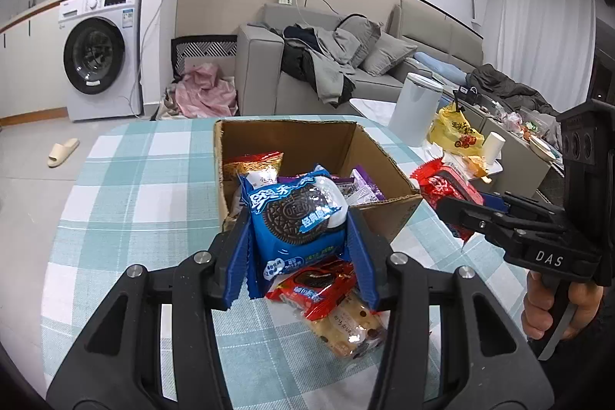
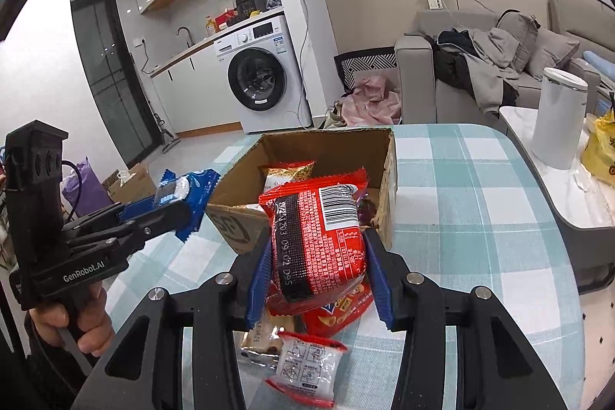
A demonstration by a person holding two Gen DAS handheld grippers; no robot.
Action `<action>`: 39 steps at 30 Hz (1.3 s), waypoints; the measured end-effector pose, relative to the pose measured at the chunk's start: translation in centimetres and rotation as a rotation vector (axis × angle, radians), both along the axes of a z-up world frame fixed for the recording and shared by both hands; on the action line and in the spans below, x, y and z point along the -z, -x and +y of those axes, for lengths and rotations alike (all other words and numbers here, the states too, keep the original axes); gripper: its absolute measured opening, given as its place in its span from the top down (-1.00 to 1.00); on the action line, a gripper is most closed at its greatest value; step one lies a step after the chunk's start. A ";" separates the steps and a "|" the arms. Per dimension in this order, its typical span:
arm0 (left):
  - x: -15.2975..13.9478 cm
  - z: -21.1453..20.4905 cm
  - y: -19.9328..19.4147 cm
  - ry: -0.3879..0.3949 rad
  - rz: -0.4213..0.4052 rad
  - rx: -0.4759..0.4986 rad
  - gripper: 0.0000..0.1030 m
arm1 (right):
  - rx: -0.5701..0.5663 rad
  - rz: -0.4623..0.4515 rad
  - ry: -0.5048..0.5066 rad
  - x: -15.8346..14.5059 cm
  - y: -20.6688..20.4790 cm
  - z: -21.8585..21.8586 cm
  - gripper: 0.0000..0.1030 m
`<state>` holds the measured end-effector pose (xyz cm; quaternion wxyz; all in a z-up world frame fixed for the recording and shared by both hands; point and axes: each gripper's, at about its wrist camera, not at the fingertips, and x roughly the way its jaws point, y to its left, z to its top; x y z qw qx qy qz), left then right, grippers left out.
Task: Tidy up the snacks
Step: 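Lift both held packs and carry them over the cardboard box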
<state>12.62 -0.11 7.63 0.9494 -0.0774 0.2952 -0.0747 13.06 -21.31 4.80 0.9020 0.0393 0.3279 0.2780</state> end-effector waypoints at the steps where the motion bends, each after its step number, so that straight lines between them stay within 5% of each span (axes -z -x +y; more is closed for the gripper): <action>1: -0.1 -0.1 -0.2 0.001 0.001 0.001 0.14 | -0.003 0.005 -0.006 -0.1 -0.2 0.0 0.10; 39: 1.0 -0.2 -10.2 -0.053 0.020 -0.016 0.14 | 0.024 0.100 -0.026 0.3 -8.1 3.2 0.10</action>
